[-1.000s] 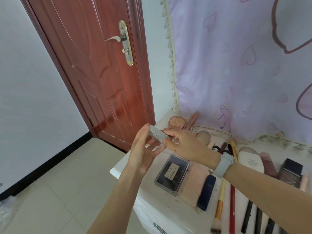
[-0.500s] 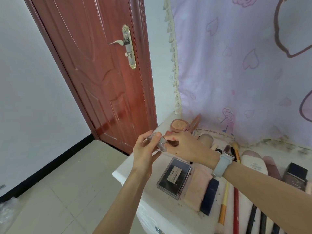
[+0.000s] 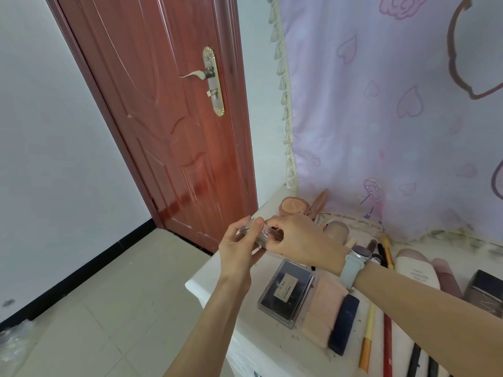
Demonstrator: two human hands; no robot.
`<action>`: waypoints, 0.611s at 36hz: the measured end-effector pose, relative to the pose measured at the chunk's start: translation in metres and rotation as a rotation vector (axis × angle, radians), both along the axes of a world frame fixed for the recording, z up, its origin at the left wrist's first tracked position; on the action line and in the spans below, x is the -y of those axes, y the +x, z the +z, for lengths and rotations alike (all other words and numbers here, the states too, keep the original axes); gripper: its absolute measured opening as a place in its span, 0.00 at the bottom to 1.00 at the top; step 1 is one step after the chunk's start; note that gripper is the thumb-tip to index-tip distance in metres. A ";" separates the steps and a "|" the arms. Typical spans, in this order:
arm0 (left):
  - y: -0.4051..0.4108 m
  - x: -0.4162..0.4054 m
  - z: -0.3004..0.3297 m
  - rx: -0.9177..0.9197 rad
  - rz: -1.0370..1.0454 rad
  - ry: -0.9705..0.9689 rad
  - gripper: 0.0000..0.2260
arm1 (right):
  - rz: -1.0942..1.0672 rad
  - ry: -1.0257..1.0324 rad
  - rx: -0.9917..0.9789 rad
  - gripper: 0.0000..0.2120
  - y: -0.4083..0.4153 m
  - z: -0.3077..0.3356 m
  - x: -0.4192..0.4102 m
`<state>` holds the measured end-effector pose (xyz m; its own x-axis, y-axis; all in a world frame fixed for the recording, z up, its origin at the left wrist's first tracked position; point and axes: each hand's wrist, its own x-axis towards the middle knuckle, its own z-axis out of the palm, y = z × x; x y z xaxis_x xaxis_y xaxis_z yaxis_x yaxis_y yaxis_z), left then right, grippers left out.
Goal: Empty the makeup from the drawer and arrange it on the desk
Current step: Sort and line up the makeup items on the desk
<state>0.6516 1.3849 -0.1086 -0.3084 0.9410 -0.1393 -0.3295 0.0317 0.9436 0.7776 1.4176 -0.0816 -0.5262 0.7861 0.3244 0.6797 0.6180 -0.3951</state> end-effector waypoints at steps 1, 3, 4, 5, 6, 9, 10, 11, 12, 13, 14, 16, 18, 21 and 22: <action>0.000 0.000 -0.001 0.002 0.004 -0.004 0.16 | -0.002 -0.004 0.007 0.04 0.000 -0.001 0.000; 0.000 0.000 -0.003 0.011 0.011 -0.011 0.16 | -0.011 -0.009 0.018 0.05 -0.001 -0.002 -0.001; -0.001 0.000 -0.003 0.015 0.012 -0.012 0.16 | -0.014 -0.010 0.026 0.05 -0.002 -0.002 -0.001; -0.001 -0.001 -0.004 0.016 0.013 -0.015 0.16 | -0.016 -0.013 0.035 0.05 -0.003 -0.003 -0.002; -0.001 -0.001 -0.005 0.015 0.014 -0.017 0.16 | -0.016 -0.017 0.043 0.05 -0.003 -0.003 -0.002; -0.003 0.000 -0.007 0.032 0.012 -0.019 0.16 | -0.027 -0.021 0.051 0.07 -0.005 -0.004 -0.003; -0.003 -0.001 -0.008 0.039 0.010 -0.019 0.16 | -0.029 -0.020 0.052 0.07 -0.006 -0.003 -0.003; -0.004 -0.001 -0.009 0.044 0.008 -0.018 0.16 | -0.030 -0.019 0.054 0.07 -0.006 -0.003 -0.004; -0.004 -0.001 -0.009 0.048 0.005 -0.016 0.16 | -0.029 -0.020 0.055 0.07 -0.007 -0.003 -0.004; -0.005 -0.001 -0.009 0.050 0.003 -0.014 0.16 | -0.028 -0.022 0.056 0.07 -0.008 -0.003 -0.004; -0.006 -0.001 -0.010 0.048 0.001 -0.014 0.16 | -0.027 -0.026 0.059 0.07 -0.008 -0.003 -0.004; -0.007 -0.001 -0.011 0.043 -0.001 -0.014 0.17 | -0.027 -0.033 0.074 0.08 -0.009 -0.003 -0.004; -0.007 -0.001 -0.012 0.033 0.000 -0.014 0.17 | -0.025 -0.042 0.083 0.07 -0.009 -0.003 -0.004; -0.007 -0.003 -0.013 0.016 0.003 -0.018 0.16 | -0.022 -0.065 0.079 0.06 -0.010 -0.002 -0.004; -0.007 -0.003 -0.013 0.019 0.002 -0.020 0.16 | -0.023 -0.071 0.076 0.06 -0.010 -0.002 -0.005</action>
